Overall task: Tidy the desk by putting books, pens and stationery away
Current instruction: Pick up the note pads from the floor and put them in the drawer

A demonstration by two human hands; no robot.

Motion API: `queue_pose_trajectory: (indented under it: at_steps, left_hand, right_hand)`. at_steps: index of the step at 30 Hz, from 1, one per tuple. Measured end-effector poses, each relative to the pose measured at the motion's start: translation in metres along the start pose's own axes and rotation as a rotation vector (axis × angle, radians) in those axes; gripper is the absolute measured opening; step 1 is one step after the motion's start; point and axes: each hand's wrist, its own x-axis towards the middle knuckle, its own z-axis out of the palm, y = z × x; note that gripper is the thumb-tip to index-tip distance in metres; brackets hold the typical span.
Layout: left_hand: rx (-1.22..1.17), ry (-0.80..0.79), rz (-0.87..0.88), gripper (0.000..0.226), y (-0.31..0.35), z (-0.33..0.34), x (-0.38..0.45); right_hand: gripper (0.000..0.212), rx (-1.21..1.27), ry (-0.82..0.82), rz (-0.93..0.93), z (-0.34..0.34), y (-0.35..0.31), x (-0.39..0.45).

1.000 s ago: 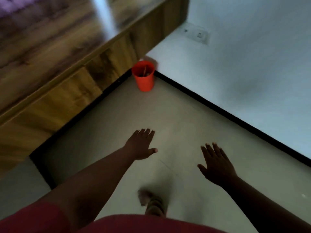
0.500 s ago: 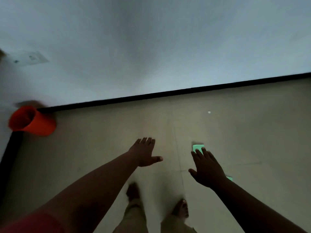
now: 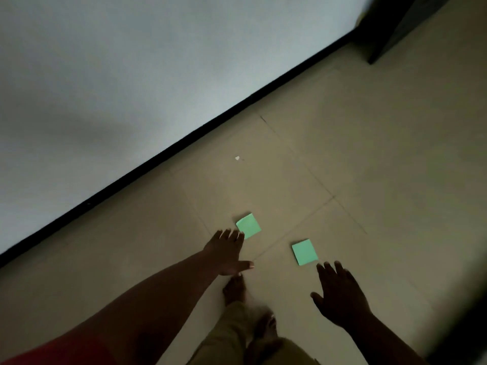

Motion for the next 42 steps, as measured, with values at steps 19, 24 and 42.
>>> queue_pose_trajectory:
  at_steps: [19,24,42]
  left_hand:
    - [0.111,-0.105,-0.087,0.087,-0.01,0.125,0.287]
    - [0.115,-0.083,-0.117,0.086,-0.027,0.153,0.332]
    - [-0.337,0.178,-0.331,0.074,-0.05,0.214,0.39]
  right_hand:
    - [0.068,0.229,-0.156,0.207,0.195,0.055,0.217]
    - [0.066,0.343,-0.147,0.289,0.228,0.058,0.269]
    - [0.096,0.359,-0.047,0.507,0.289,0.054,0.338]
